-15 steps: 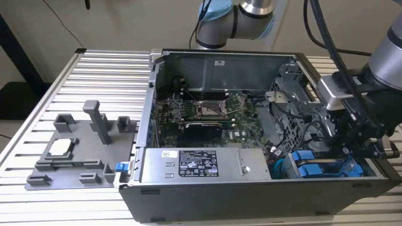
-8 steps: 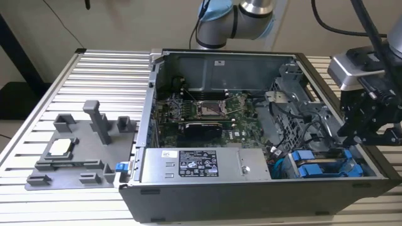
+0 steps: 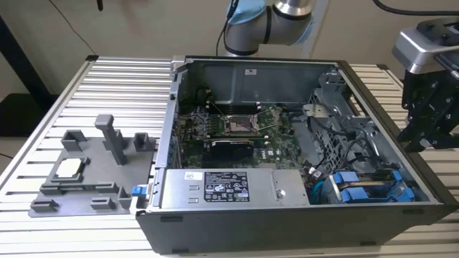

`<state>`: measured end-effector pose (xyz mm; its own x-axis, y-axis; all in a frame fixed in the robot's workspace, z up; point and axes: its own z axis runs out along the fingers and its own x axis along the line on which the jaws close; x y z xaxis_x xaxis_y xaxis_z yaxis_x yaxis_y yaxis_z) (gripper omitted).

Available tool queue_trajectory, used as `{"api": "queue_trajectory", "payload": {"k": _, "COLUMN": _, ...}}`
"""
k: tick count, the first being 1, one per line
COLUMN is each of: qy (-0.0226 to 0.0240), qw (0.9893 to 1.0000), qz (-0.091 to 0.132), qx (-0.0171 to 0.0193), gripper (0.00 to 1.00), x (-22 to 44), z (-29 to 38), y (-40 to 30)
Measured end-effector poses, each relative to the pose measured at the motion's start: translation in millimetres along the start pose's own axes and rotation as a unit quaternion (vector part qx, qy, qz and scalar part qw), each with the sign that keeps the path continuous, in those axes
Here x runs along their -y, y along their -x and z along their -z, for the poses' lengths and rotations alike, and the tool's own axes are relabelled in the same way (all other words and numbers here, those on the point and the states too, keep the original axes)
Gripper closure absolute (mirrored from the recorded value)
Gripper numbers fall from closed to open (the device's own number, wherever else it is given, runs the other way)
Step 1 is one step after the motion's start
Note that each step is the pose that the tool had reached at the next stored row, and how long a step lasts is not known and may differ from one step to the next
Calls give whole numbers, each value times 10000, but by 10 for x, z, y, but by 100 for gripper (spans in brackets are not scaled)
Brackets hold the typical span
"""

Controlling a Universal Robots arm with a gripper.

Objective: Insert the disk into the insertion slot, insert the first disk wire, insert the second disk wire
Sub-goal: 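Insert the first disk wire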

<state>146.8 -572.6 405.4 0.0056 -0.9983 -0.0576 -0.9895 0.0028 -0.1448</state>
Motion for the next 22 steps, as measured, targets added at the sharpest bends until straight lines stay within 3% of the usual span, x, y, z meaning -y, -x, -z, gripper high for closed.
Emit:
{"api": "queue_trajectory", "payload": {"k": 5, "qy": 0, "qw": 10000, "qz": 0, "qx": 0, "gripper": 73, "x": 0, "z": -3, "y": 35}}
{"api": "queue_trajectory", "payload": {"k": 13, "qy": 0, "qw": 10000, "qz": 6, "qx": -37, "gripper": 73, "x": -1, "z": -21, "y": 343}}
{"api": "queue_trajectory", "payload": {"k": 15, "qy": 0, "qw": 10000, "qz": 9, "qx": -63, "gripper": 73, "x": -6, "z": -27, "y": 402}}
{"api": "queue_trajectory", "payload": {"k": 16, "qy": 0, "qw": 10000, "qz": 14, "qx": -97, "gripper": 73, "x": -11, "z": -30, "y": 419}}
{"api": "queue_trajectory", "payload": {"k": 20, "qy": 2, "qw": 9993, "qz": 54, "qx": -367, "gripper": 73, "x": -48, "z": -33, "y": 455}}
{"api": "queue_trajectory", "payload": {"k": 22, "qy": 3, "qw": 9989, "qz": 67, "qx": -462, "gripper": 73, "x": -100, "z": -32, "y": 478}}
